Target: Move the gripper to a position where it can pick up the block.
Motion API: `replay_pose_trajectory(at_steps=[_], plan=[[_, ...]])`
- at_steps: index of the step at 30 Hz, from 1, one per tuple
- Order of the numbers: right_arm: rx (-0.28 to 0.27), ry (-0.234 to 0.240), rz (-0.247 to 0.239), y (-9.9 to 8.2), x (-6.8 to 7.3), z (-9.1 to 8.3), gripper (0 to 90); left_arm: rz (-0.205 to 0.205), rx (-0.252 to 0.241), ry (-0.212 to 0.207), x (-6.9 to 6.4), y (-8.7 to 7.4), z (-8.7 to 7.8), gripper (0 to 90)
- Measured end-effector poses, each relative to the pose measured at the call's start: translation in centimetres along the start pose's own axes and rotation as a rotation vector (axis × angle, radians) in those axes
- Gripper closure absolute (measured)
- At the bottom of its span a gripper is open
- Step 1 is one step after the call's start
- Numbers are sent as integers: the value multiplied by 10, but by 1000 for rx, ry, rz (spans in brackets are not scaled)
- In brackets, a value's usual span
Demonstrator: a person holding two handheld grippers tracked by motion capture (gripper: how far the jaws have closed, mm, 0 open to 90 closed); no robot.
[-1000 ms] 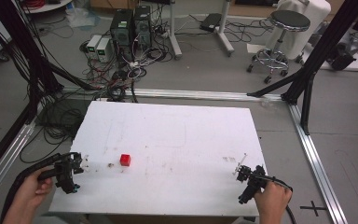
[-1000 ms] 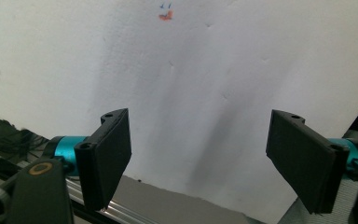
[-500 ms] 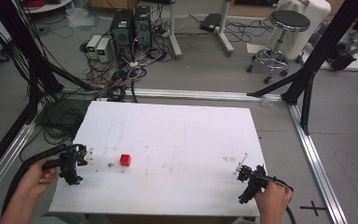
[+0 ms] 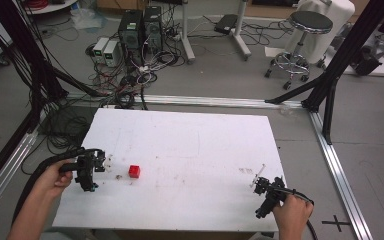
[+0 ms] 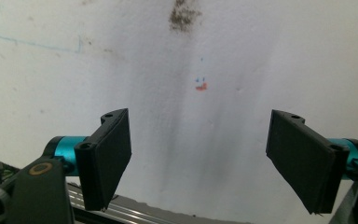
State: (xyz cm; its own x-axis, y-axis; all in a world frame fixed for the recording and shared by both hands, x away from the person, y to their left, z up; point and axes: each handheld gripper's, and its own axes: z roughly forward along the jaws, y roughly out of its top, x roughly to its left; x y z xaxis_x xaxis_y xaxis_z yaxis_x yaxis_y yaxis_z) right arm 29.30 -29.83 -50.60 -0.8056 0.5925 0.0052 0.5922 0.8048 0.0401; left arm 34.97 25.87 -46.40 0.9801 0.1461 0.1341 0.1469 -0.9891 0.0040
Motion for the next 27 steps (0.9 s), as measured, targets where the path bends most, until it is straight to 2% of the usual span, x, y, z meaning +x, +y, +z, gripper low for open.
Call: replay_pose_trajectory(at_steps=[9, 18, 27], plan=[[-2, 4, -14, 2, 0, 1, 24, 37, -15, -16, 16, 16, 1, 225], [-3, 8, -14, 2, 1, 0, 24, 73, -30, -37, 26, 32, 4, 224], [-4, 9, -21, 4, 1, 0, 24, 139, -49, -54, 35, 55, 5, 225]])
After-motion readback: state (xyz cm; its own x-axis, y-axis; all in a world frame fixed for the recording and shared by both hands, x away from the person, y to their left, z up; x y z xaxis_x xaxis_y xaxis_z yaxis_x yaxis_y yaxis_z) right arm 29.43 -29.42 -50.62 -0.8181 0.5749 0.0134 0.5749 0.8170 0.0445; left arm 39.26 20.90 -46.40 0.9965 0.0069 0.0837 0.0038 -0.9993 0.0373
